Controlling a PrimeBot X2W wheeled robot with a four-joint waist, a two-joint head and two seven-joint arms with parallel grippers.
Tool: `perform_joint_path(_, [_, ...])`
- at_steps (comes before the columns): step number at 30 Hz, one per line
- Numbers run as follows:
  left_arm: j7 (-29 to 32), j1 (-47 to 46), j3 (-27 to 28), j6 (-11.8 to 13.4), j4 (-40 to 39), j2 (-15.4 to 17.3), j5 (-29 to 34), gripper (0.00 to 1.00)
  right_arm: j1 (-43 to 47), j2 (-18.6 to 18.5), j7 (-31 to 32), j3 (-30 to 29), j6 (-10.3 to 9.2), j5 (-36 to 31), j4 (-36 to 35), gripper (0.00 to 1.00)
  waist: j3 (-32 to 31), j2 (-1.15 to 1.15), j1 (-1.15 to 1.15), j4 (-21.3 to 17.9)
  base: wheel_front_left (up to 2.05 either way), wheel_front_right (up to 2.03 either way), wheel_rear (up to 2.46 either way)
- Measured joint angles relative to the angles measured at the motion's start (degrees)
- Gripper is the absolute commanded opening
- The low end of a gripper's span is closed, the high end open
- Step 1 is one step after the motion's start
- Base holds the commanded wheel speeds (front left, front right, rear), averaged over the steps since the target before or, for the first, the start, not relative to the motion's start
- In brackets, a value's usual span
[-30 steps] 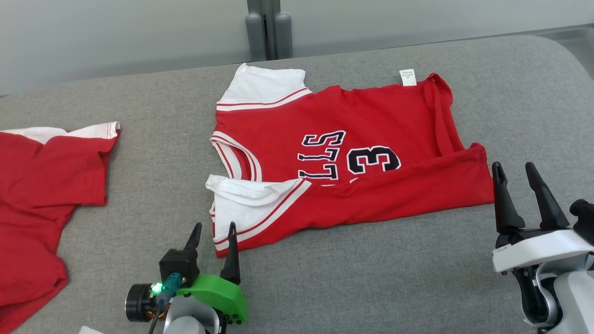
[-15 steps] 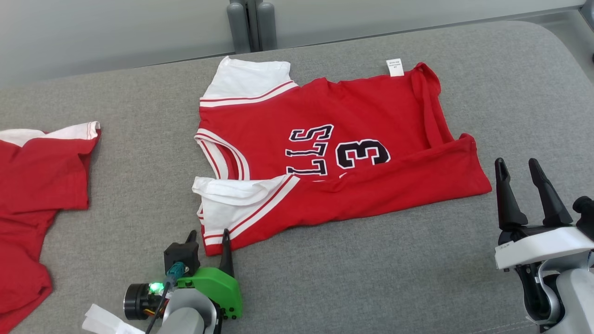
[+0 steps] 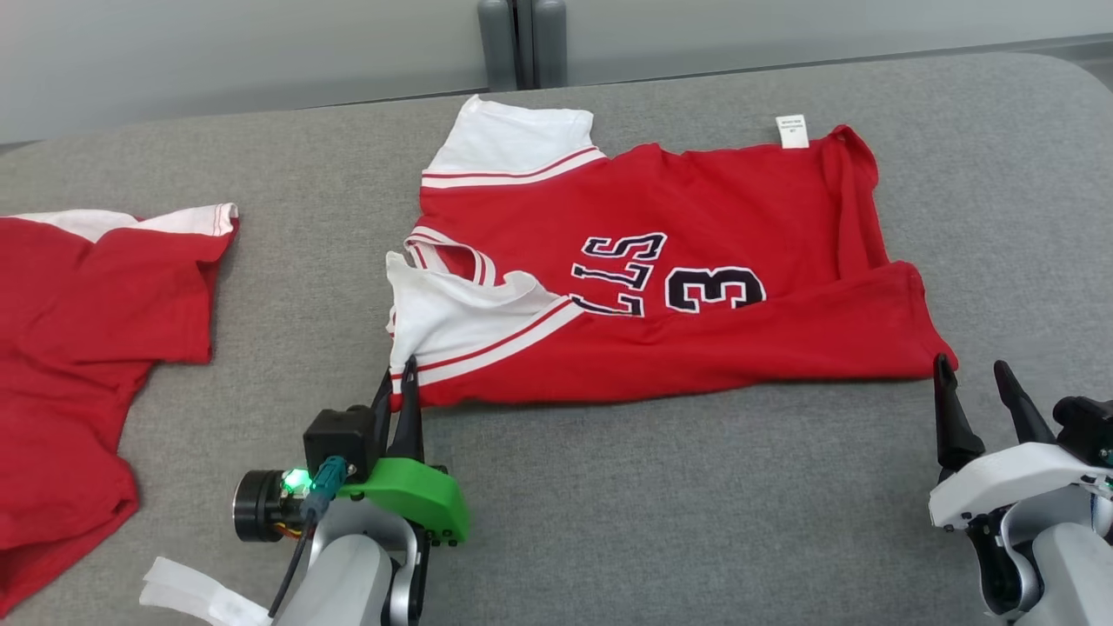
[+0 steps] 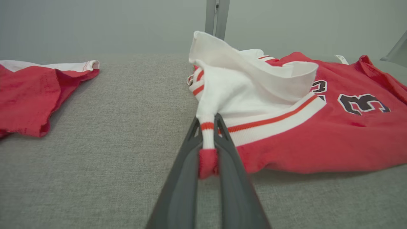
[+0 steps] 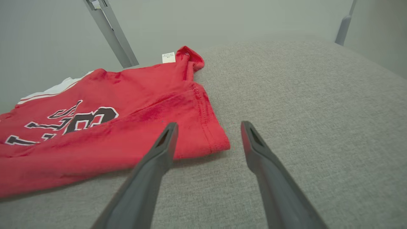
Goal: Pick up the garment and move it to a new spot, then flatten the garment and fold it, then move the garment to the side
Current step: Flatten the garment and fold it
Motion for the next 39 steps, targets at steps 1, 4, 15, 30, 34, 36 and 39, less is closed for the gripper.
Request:
perform_joint_path(1, [-0.01, 0.39, 0.31, 0.13, -0.93, 0.01, 0.51, 0.00, -0.46, 0.15, 0.21, -0.34, 0.00, -0.24, 1.13, 1.00, 0.01, 0.00, 0.00, 0.36, 0.00, 0.00, 0.00])
perform_joint_path(4, [-0.01, 1.35, 0.77, 0.09, -2.67, 0.01, 1.34, 0.00, -2.04, 0.74, 0.46, -1.82, 0.00, -1.53, 5.33, 1.00, 0.11, 0.00, 0.00, 1.55, 0.00, 0.00, 0.00])
perform_joint_path(15, [0.00, 2.74, -1.30, -0.93, -3.19, 0.01, 1.40, 0.00, -7.61, 3.32, 0.65, -4.49, 0.00, -3.16, 17.17, 1.00, 0.56, 0.00, 0.00, 4.22, 0.00, 0.00, 0.00])
perform_joint_path(30, [0.00, 2.74, -3.04, -1.93, -1.54, 0.01, 1.23, 0.00, -11.48, 2.91, 0.16, -2.58, 0.00, 5.08, 21.91, 0.00, -0.16, 0.00, 0.00, 3.78, 0.00, 0.00, 0.00])
perform_joint_path(34, [0.00, 2.95, -4.24, -2.12, -0.60, 0.01, 0.98, 0.00, -10.77, 0.65, -0.31, -0.87, 0.01, 6.09, 20.49, 0.00, -0.56, 0.00, 0.00, 3.54, 0.00, 0.00, 0.00])
perform_joint_path(36, [-0.01, 3.18, -4.41, -2.12, -0.23, 0.01, 0.97, 0.00, -10.14, -0.63, -0.33, -0.45, 0.01, 5.66, 19.60, 0.00, -0.80, 0.00, 0.00, 3.39, 0.00, 0.00, 0.00])
perform_joint_path(39, [0.00, 3.32, -4.68, -2.25, 0.36, 0.01, 0.97, 0.00, -9.18, -3.07, -0.42, -0.36, 0.01, 3.26, 18.39, 0.00, -1.18, 0.00, 0.00, 3.11, 0.00, 0.00, 0.00])
